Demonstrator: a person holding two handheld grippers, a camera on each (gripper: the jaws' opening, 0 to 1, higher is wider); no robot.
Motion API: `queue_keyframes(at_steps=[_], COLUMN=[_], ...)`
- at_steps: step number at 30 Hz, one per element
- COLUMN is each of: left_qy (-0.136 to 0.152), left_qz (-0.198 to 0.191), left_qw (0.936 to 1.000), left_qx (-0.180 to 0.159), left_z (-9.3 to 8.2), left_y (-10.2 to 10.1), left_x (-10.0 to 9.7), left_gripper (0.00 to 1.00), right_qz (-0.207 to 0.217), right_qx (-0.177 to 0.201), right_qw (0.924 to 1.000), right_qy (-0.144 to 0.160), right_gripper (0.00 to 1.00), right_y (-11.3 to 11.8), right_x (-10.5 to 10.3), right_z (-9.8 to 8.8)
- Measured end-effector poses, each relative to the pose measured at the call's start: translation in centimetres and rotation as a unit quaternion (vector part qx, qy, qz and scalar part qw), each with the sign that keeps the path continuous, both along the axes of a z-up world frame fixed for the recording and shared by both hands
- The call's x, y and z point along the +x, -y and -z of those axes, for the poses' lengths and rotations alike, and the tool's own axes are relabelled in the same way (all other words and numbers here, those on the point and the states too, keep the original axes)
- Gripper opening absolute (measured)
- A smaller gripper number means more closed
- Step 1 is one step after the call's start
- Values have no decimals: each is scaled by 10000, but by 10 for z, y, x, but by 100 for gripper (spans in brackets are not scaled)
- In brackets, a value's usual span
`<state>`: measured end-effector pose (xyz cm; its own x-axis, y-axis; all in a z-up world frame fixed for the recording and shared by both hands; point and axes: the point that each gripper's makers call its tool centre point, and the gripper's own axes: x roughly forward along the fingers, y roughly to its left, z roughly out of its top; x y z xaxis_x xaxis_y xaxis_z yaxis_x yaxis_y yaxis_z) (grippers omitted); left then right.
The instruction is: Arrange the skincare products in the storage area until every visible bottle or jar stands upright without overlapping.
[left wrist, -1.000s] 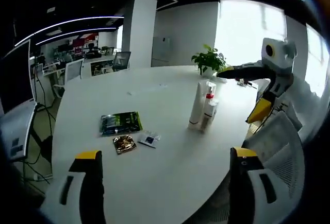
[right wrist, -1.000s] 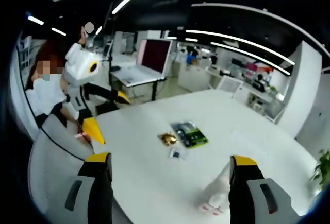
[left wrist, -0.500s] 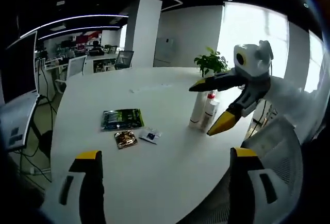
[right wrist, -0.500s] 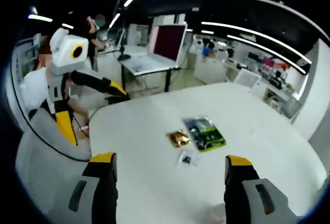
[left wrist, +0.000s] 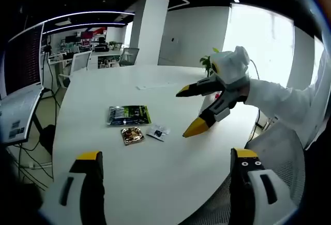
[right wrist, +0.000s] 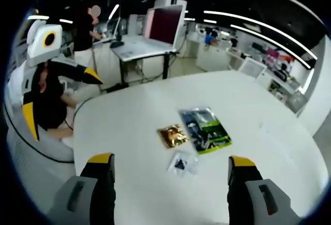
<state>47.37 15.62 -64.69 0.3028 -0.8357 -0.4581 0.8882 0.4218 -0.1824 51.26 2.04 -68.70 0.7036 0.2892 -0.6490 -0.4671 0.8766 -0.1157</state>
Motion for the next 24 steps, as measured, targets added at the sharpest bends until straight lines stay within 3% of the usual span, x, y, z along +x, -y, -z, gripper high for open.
queue_keyframes(at_steps=[3,9,12,18,21,24], left_qy=[-38,-124,-173,-285,-359,-405], left_qz=[-3,-12,-3,-97,-148,-194], left_qw=[10000,9999,9998,9995,9991,9989], left_qx=[-13,-69,-93,-121,-142,-136], left_z=[1,3,4,12,14,15], left_y=[0,0,0,-5,-9,-12], left_x=[2,7,7,6,4,1], left_gripper=[99,98,98,99,99,99], right_qz=[49,-98,-243,-245,-223,-257], right_qx=[-69,-294,-764,-926,-1118,-1200], right_qw=[9999,9990,9964,9952,9930,9917], right_qy=[-70,-321,-284,-208,-300,-393], right_gripper=[98,98,88,75,60,53], right_y=[3,3,12,24,31,35], right_x=[12,32,43,67,74,77], right_z=[9,32,39,52,64,74])
